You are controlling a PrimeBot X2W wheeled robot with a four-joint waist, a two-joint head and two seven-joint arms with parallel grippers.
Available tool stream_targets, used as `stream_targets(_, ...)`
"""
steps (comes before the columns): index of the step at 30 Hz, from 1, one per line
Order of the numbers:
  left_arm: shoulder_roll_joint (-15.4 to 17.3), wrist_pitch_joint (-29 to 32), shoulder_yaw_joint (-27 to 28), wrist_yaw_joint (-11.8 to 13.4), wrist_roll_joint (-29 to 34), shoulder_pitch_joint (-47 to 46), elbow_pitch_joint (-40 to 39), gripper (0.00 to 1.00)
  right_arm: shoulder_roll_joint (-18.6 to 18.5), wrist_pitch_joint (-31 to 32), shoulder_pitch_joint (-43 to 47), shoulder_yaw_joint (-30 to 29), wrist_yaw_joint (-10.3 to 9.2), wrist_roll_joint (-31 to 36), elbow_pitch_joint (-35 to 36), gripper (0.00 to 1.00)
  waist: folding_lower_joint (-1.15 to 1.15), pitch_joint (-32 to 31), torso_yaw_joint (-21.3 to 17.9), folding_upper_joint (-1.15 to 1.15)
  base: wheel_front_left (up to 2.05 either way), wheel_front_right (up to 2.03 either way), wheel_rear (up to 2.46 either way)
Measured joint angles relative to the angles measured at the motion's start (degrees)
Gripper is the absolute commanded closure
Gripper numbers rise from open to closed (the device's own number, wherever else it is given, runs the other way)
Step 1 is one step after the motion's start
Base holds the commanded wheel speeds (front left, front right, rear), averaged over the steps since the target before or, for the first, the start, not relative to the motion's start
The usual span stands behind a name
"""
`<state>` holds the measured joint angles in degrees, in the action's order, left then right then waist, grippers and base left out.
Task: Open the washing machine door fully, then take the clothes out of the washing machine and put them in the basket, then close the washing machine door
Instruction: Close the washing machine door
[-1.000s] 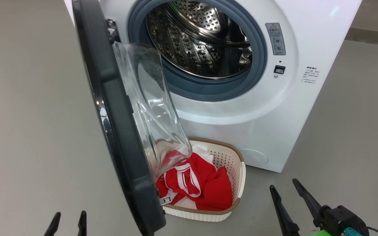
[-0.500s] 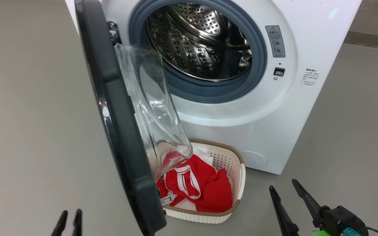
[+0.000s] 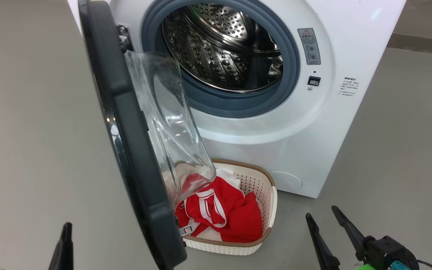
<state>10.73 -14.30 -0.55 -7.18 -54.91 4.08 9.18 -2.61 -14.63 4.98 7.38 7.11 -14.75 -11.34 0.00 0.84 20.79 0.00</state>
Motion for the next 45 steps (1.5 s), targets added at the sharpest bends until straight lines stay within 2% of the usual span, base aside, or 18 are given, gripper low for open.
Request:
stream_targets(4, 4.7, 0.2, -3.6, 0.0, -16.5, -0.7, -2.7, 1.0, 0.0, 0.0, 0.0, 0.0, 0.01, -0.2, 0.0, 0.0, 0.0, 0.4, -0.4, 0.0, 0.0, 0.0, 0.0)
stream_targets(7, 8.2, 4.9, -5.0, 0.0, -28.9, -1.0, -7.4, 1.0, 0.0, 0.0, 0.0, -0.1, 0.0, -0.2, 0.0, 0.0, 0.0, 0.7, -0.7, 0.0, 0.0, 0.0, 0.0)
stream_targets(10, 10.0, 9.6, -3.6, 0.0, -37.1, -1.0, -11.5, 1.0, 0.0, 0.0, -0.1, -0.3, 0.0, -0.2, 0.0, 0.0, 0.0, 1.1, -1.1, 0.0, 0.0, 0.0, 0.0)
stream_targets(14, 11.8, 22.3, -3.2, 0.0, -43.6, -0.7, -13.3, 1.0, 0.0, 0.0, -0.7, -0.5, 0.0, -0.2, 0.0, 0.0, 0.0, 1.4, -1.7, 0.0, 0.0, 0.0, 0.0)
stream_targets(19, 11.4, 32.7, -0.9, 0.0, -44.5, -0.4, -13.5, 1.0, 0.0, 0.0, -0.7, -0.7, 0.0, -0.2, 0.0, 0.0, 0.0, 1.9, -2.6, 0.0, 0.0, 0.0, 0.0)
stream_targets(26, 6.9, 41.4, 1.3, 0.0, -42.9, -0.6, -14.4, 1.0, 0.0, 0.0, -0.9, -0.8, 0.0, -0.2, 0.1, 0.0, 0.0, 2.7, -4.0, 0.0, 0.0, 0.0, 0.0)
stream_targets(36, 0.9, 45.9, 2.4, 0.0, -38.6, -4.3, -15.2, 1.0, 0.0, 0.0, -2.3, -1.0, 0.01, -0.2, 0.2, 0.0, 0.0, 3.7, -6.5, 0.0, 0.0, 0.0, 0.0)
stream_targets(45, -3.0, 43.8, 0.3, 0.0, -34.3, -9.5, -15.5, 1.0, 0.0, 0.0, -3.7, -1.0, 0.0, -0.2, 0.6, 0.0, 0.0, 5.0, -9.2, 0.0, 0.0, 0.0, 0.0)
